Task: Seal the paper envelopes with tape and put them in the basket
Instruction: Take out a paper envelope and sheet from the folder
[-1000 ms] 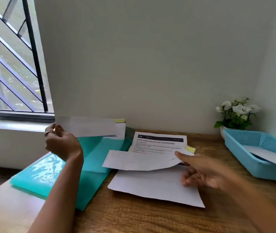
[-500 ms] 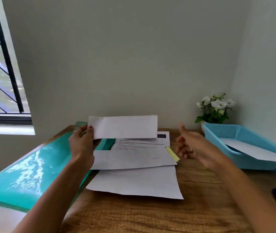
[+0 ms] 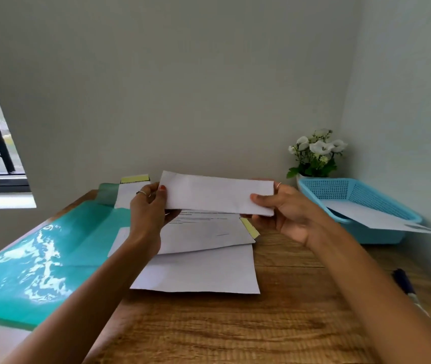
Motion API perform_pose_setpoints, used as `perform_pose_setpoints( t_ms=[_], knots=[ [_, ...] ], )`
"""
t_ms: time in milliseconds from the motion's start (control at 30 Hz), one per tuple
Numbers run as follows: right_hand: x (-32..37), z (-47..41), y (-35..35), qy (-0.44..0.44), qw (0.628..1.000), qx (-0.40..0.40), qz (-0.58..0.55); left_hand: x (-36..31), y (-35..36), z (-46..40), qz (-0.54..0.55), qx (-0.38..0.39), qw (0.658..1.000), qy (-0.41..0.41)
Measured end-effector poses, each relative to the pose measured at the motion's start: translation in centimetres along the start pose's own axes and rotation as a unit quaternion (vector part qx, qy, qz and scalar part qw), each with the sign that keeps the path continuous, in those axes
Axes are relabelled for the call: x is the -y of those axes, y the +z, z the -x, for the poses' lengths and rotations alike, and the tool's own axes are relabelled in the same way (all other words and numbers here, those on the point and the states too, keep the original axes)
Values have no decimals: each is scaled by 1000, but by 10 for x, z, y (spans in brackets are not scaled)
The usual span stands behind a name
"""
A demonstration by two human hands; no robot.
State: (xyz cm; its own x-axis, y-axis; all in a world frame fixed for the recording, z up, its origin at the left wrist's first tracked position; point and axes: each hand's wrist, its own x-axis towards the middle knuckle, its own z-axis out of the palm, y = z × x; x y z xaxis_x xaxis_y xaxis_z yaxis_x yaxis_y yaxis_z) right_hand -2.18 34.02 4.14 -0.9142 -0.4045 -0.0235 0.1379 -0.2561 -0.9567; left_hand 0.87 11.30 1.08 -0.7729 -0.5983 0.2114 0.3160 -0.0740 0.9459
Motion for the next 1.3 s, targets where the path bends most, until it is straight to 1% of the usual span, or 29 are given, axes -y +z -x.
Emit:
perform_pose_setpoints(
  t_ms=[100, 167, 200, 233, 267, 300, 367, 400, 433, 467, 600, 733, 933, 1067, 1200, 1267, 1300],
  knots=[
    [10, 7, -13, -76, 992, -95, 20, 1, 15, 5, -49, 60, 997, -12],
    [13, 9, -24, -117, 980, -158, 34, 4, 22, 8, -127, 121, 984, -10],
    [14, 9, -30, -130, 972, -189, 43, 6, 26, 9, -184, 168, 968, -3],
    [15, 10, -35, -137, 965, -216, 49, 9, 30, 10, -253, 225, 941, 6],
    [16, 11, -40, -139, 960, -237, 52, 12, 35, 12, -336, 283, 898, 17],
    [16, 11, -43, -136, 957, -250, 53, 16, 39, 11, -432, 335, 837, 30],
    [16, 11, -47, -127, 957, -256, 52, 30, 46, 6, -598, 399, 693, 55],
    [16, 11, -47, -124, 959, -250, 56, 35, 50, 4, -645, 413, 641, 61],
    [15, 10, -48, -120, 960, -244, 63, 40, 53, 0, -667, 420, 613, 60],
    [14, 9, -48, -115, 962, -239, 72, 42, 56, -2, -673, 423, 604, 58],
    [15, 6, -54, -94, 962, -244, 76, 39, 61, -9, -683, 410, 602, 60],
    [17, 5, -60, -94, 959, -255, 82, 37, 60, -13, -685, 399, 606, 59],
    [20, 5, -63, -103, 950, -271, 114, 43, 59, -14, -664, 376, 643, 61],
    [21, 8, -63, -105, 947, -280, 118, 42, 58, -10, -648, 372, 659, 85],
    [23, 12, -63, -117, 943, -285, 127, 35, 56, -6, -614, 367, 687, 126],
    [24, 14, -61, -127, 940, -284, 140, 27, 51, -5, -605, 366, 689, 161],
    [26, 14, -61, -131, 939, -283, 145, 23, 47, -5, -608, 366, 682, 178]
  ],
)
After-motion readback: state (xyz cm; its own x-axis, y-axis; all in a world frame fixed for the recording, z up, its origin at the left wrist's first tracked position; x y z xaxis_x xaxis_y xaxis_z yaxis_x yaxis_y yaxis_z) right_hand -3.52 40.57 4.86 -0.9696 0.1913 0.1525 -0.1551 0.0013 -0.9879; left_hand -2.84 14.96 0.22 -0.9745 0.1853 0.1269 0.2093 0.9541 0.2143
